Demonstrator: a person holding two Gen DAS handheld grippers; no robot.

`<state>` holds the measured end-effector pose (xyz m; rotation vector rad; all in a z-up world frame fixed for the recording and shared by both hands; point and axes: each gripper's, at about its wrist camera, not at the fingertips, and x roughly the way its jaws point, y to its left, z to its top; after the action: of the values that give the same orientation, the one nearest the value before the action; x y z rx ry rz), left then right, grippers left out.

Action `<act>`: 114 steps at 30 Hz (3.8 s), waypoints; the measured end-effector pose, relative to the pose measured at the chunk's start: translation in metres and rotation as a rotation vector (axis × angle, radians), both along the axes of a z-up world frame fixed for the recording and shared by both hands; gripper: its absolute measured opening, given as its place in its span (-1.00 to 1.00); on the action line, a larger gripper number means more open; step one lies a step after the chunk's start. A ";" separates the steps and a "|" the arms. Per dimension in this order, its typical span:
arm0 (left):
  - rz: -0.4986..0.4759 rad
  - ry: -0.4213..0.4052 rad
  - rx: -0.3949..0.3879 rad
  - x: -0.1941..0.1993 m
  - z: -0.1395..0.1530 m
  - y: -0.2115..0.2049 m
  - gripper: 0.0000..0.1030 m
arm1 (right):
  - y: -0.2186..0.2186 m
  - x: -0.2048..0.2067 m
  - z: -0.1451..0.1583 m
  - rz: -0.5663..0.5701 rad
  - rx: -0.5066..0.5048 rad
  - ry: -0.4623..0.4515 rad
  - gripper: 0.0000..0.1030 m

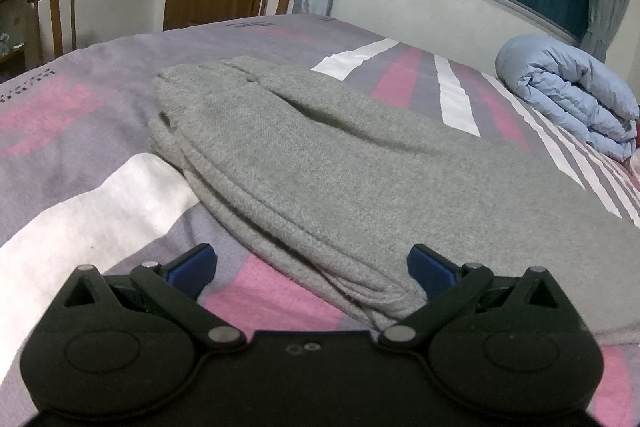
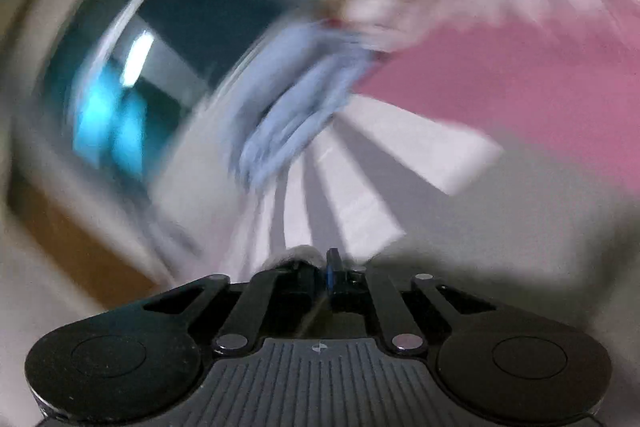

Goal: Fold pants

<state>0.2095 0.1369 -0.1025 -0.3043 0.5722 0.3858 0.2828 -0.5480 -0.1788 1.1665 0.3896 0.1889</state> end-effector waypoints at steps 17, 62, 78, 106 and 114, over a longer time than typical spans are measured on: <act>0.003 -0.001 -0.005 -0.002 -0.001 0.000 0.89 | -0.032 -0.014 0.006 -0.021 -0.139 0.040 -0.88; 0.030 -0.021 -0.031 -0.003 0.011 0.009 0.87 | -0.047 -0.029 -0.002 -0.197 -0.087 0.151 -0.27; 0.031 -0.019 -0.034 -0.007 0.008 0.009 0.88 | -0.050 -0.055 -0.005 -0.181 -0.098 0.168 -0.85; 0.086 -0.121 -0.191 0.002 0.038 0.104 -0.19 | 0.064 -0.085 0.038 -0.088 -0.401 -0.007 -0.01; 0.075 -0.125 -0.339 0.021 0.027 0.130 -0.17 | 0.066 -0.087 0.037 -0.108 -0.413 0.020 0.00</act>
<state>0.2309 0.2671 -0.0757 -0.6724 0.5027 0.3389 0.1957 -0.4824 -0.1418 0.7795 0.3617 0.0003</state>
